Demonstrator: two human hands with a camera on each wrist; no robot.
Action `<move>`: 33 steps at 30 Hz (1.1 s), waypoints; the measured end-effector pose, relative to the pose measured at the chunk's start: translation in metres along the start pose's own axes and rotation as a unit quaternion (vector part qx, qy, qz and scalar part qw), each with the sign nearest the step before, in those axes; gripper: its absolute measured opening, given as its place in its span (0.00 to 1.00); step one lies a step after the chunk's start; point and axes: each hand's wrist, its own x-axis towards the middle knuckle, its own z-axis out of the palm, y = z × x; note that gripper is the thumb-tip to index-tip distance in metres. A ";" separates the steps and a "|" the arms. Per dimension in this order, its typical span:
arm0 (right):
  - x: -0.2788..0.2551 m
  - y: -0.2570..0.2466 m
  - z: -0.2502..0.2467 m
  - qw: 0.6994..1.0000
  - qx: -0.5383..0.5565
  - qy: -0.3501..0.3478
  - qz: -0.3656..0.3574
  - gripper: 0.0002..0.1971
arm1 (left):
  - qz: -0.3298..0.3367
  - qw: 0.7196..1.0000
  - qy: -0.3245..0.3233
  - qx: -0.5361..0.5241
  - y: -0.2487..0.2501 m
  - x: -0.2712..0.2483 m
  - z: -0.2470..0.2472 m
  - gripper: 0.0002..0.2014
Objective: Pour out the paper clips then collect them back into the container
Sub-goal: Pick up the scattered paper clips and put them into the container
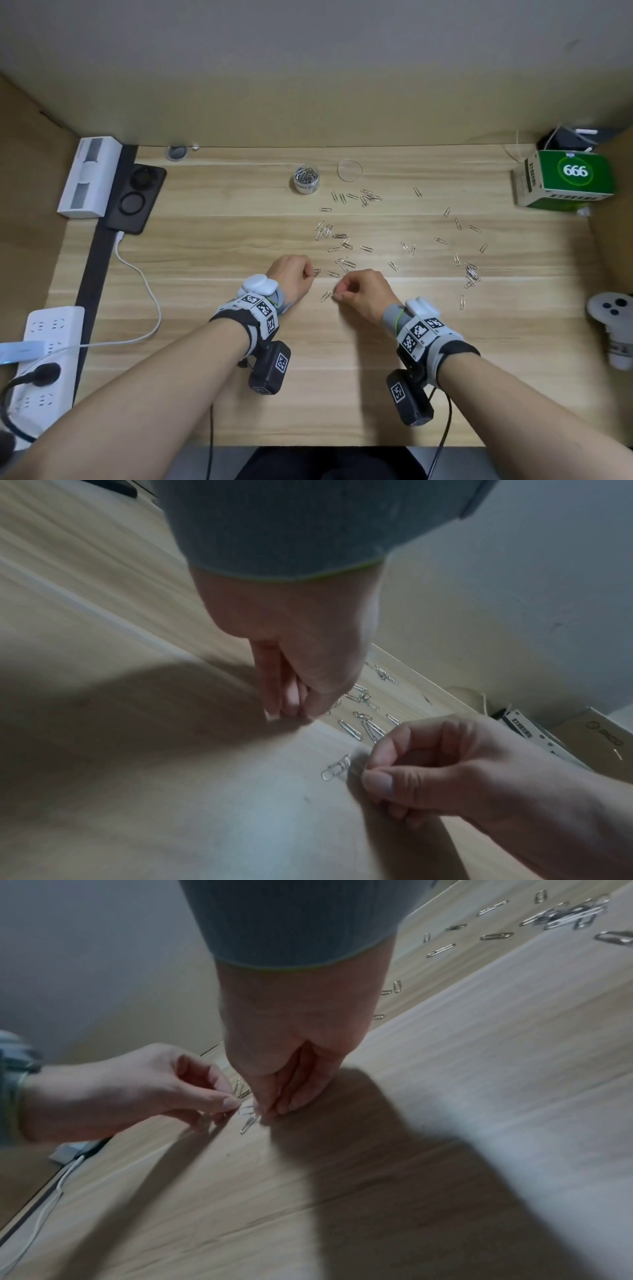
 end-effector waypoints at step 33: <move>0.012 0.008 -0.004 0.970 0.229 0.078 0.027 0.07 | 0.078 0.985 -0.051 0.144 0.003 0.023 0.007 0.04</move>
